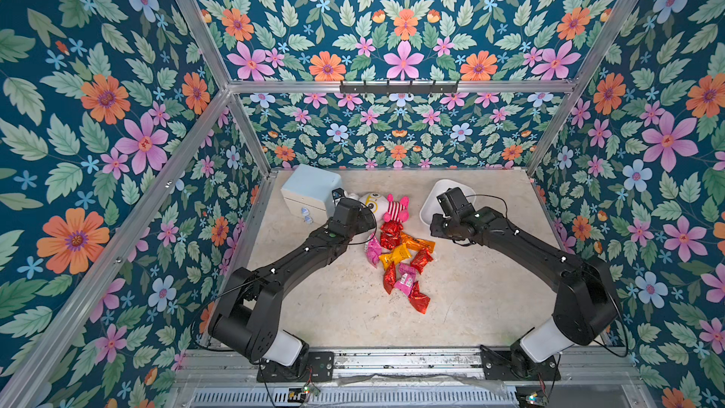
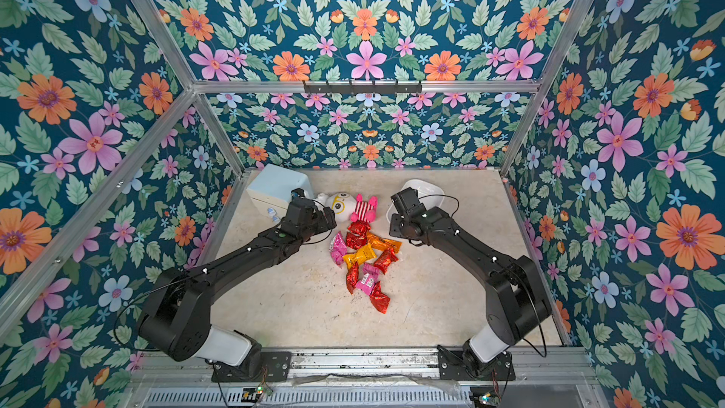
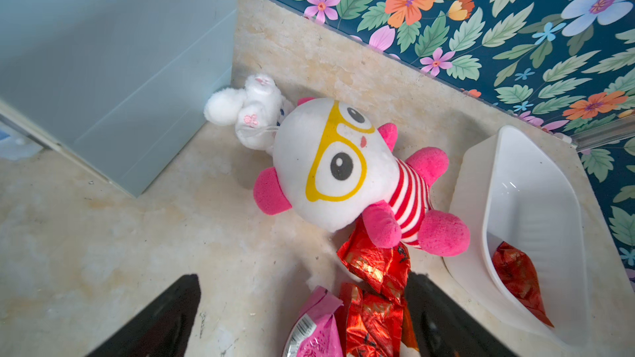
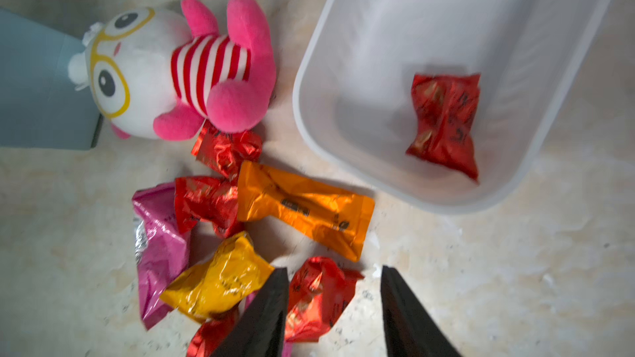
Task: Put the tea bags into the storage box
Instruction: Pick up the tea bag from the center of the board.
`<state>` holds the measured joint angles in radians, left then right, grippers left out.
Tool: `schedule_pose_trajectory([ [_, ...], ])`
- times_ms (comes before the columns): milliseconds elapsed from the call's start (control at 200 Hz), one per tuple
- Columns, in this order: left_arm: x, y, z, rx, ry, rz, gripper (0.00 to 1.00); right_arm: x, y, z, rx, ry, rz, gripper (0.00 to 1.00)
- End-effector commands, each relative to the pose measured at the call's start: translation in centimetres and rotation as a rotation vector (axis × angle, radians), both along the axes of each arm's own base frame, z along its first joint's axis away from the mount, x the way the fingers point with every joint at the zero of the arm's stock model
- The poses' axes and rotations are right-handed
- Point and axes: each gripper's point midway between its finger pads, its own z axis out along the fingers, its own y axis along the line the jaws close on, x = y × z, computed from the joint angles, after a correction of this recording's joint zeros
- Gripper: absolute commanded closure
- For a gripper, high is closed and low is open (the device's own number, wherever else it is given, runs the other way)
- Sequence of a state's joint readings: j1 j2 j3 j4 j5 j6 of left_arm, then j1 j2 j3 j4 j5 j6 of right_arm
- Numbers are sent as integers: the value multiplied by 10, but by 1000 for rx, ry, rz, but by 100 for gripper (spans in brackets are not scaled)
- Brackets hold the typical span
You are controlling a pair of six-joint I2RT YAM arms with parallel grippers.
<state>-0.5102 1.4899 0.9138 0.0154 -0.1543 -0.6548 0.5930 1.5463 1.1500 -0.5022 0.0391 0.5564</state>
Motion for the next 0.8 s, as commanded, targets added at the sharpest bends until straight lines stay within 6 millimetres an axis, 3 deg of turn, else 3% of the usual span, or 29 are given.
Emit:
schedule_pose_trajectory([
  [0,0,-4,-1,-55,3,10,1,-27,19,-7,233,108,-75,51],
  [170,-3,-4,-6,-60,18,7,1,-40,31,-23,415,162,-130,40],
  [395,-8,4,-6,-42,13,26,1,-36,47,-45,451,227,-126,38],
  [690,-13,11,-7,-21,8,42,1,-37,48,-72,409,295,-138,45],
  [800,-13,11,-7,-18,7,41,1,-38,45,-80,382,307,-146,58],
])
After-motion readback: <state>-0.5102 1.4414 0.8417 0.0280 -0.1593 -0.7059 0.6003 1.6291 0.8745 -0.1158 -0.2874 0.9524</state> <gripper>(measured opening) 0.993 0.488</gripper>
